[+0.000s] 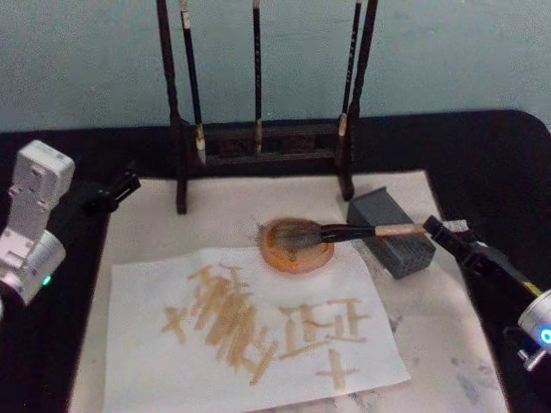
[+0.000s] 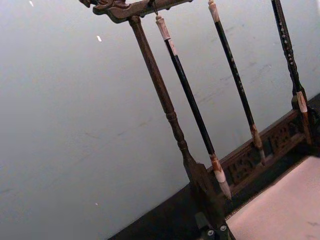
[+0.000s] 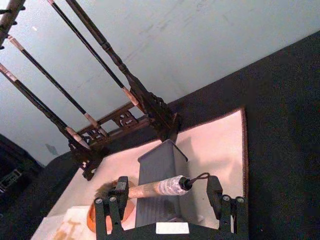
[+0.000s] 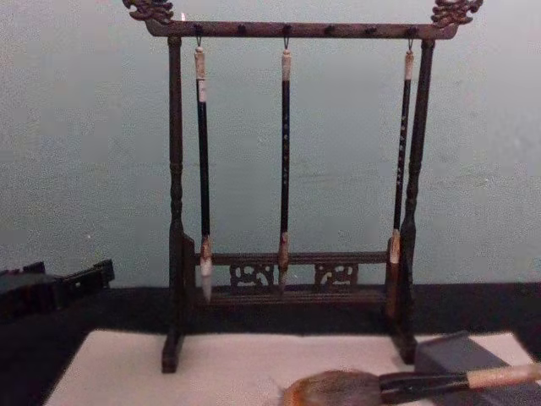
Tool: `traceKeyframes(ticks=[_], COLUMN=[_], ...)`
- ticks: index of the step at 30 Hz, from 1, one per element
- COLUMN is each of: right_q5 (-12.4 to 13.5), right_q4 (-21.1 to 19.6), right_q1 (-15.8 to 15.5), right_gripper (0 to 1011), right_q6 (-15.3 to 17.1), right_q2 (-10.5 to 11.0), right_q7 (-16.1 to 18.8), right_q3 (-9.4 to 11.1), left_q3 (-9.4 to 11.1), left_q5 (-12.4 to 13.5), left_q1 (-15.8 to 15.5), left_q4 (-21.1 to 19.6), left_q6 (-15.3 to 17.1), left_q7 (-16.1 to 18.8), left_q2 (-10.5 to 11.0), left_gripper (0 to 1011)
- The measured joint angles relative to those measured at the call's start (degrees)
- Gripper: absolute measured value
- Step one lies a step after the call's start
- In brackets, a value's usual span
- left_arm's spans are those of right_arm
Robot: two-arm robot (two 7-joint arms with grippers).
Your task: Pick up the brush from the inkstone, write on the paper, then place the brush back to its original position.
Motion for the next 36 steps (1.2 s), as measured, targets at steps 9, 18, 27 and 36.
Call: traceKeyframes(ticks=[9, 18, 27, 36], right_q5=[1.2, 2.0, 3.0, 3.0], right_q4=[1.5, 3.1, 4.1, 4.2], right_q1=[1.5, 2.9, 3.6, 3.6], right_gripper=[1008, 1006, 1008, 1008], right_q6=[-0.3, -0.4, -0.4, -0.7], right_q2=[0.1, 0.0, 0.1, 0.2], right_q7=[0.4, 0.8, 0.9, 0.8], right_q3=[-1.1, -2.2, -3.0, -3.2], left_q3=[0.0, 0.0, 0.0, 0.0], left_q5=[0.0, 0.0, 0.0, 0.0], left_q1=[0.0, 0.0, 0.0, 0.0], left_q4=[0.0, 0.0, 0.0, 0.0], left_q6=[0.0, 0.0, 0.0, 0.0], left_q7=[0.0, 0.0, 0.0, 0.0], left_q2=[0.0, 0.0, 0.0, 0.0], left_gripper=[1002, 1002, 1002, 1002])
